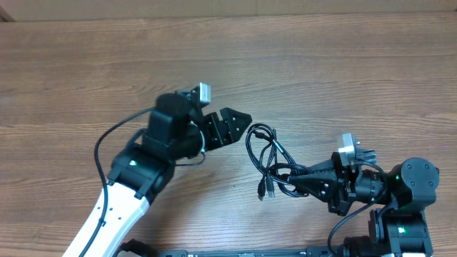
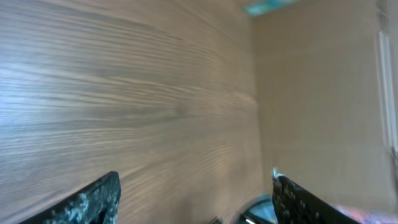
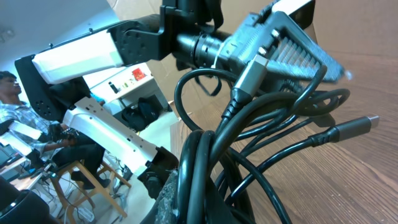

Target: Untangle cables

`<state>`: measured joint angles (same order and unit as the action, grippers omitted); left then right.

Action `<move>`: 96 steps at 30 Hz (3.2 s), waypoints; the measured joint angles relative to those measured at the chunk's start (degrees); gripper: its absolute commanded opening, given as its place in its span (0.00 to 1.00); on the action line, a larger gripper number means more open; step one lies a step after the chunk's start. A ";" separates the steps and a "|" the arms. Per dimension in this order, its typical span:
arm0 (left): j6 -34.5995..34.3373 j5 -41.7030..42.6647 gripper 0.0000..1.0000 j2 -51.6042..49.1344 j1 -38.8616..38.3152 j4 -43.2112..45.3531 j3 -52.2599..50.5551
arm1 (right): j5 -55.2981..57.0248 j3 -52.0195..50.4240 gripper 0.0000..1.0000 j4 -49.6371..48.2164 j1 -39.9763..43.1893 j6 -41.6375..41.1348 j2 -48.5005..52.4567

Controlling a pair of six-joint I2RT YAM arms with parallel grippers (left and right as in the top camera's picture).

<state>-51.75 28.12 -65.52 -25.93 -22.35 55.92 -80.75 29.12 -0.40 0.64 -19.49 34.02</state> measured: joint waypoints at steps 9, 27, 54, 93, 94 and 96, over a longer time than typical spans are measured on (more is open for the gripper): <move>15.10 16.55 0.40 0.00 3.93 1.36 0.00 | 0.07 0.00 0.04 0.00 0.00 0.02 0.00; 26.71 13.99 0.57 -0.17 -2.21 -2.69 -0.02 | 0.13 0.00 0.04 -3.04 0.02 -2.82 0.00; 26.77 18.84 0.04 -6.75 -2.14 4.26 -0.04 | -0.59 0.00 0.04 -4.74 0.00 -3.17 0.00; 15.98 16.68 0.04 11.21 11.69 8.39 -0.15 | 9.44 0.11 0.82 -0.04 -0.02 -7.65 0.00; 15.98 16.90 0.04 11.21 11.69 8.22 -0.15 | 8.48 0.13 0.84 -0.42 -0.04 -7.56 0.00; 16.44 17.03 0.04 11.21 10.99 5.92 -0.15 | 5.51 0.13 0.84 -3.96 -0.04 -7.39 0.00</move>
<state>-35.31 45.15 -54.30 -14.94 -16.43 55.77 -75.24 29.26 -4.36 0.60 -26.87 34.02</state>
